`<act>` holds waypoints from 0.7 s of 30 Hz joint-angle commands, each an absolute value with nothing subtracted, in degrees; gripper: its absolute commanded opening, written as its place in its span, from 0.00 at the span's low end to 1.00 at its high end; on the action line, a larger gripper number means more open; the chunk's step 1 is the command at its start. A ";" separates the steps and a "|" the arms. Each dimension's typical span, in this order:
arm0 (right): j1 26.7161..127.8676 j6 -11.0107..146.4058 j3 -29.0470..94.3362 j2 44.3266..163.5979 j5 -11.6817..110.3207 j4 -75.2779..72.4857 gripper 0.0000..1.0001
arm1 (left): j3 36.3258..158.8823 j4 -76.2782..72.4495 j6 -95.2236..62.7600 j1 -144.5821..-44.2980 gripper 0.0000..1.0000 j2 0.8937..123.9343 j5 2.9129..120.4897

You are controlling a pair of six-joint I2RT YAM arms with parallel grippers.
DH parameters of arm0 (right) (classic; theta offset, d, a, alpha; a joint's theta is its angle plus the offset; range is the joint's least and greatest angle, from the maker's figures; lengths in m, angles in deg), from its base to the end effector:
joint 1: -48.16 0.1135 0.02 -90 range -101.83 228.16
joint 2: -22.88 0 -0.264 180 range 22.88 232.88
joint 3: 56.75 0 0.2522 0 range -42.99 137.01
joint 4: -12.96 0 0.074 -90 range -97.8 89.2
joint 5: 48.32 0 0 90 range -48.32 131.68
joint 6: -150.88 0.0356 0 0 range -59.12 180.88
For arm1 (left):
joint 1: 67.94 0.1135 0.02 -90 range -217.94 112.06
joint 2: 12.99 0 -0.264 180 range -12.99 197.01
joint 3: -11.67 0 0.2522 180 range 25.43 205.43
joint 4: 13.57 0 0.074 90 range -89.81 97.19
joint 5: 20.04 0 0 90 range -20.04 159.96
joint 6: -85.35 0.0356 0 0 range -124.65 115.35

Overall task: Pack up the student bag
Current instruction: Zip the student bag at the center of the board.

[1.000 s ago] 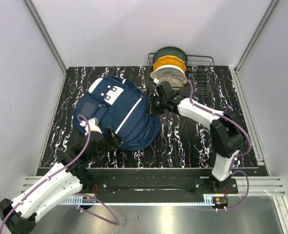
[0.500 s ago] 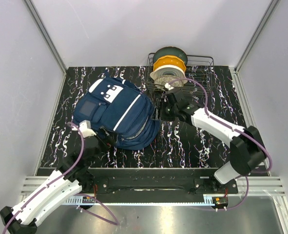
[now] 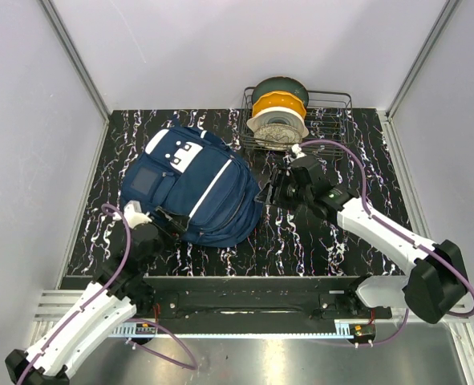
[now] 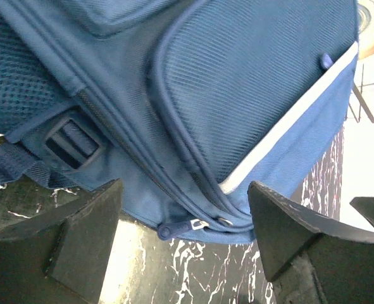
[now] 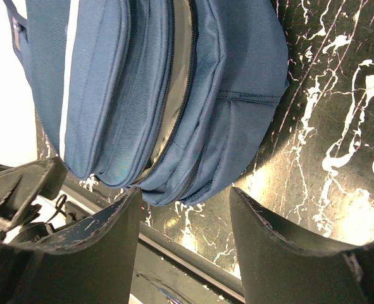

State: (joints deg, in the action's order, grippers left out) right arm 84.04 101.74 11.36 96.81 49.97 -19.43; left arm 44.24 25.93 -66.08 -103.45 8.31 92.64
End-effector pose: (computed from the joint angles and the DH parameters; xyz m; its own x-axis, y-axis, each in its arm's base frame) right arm 0.2268 0.1704 0.2740 -0.8185 0.2069 -0.5359 -0.1802 0.7933 0.5815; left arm 0.1020 -0.0559 0.2081 -0.4119 -0.7015 -0.5815 -0.2141 0.6948 -0.6866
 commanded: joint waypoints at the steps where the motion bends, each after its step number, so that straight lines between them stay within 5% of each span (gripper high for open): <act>1: 84.38 103.95 11.15 94.51 50.64 -17.15 0.63 | 41.61 23.23 -68.99 -98.27 0.82 7.31 86.41; 4: 84.38 103.95 11.41 95.30 51.34 -16.89 0.63 | 39.59 19.28 -68.55 -94.67 0.73 8.71 80.27; 10: 85.69 103.86 12.38 97.06 54.77 -15.83 0.59 | 39.41 10.84 -65.56 -90.53 0.73 14.34 77.17; 21: 100.71 109.56 8.96 95.32 44.16 -11.54 0.49 | 40.20 2.12 -63.28 -89.65 0.32 22.87 76.03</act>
State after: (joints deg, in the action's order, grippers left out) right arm 95.32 105.74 10.11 97.01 51.92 -15.67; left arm 39.24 8.81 -64.57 -89.90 21.60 77.65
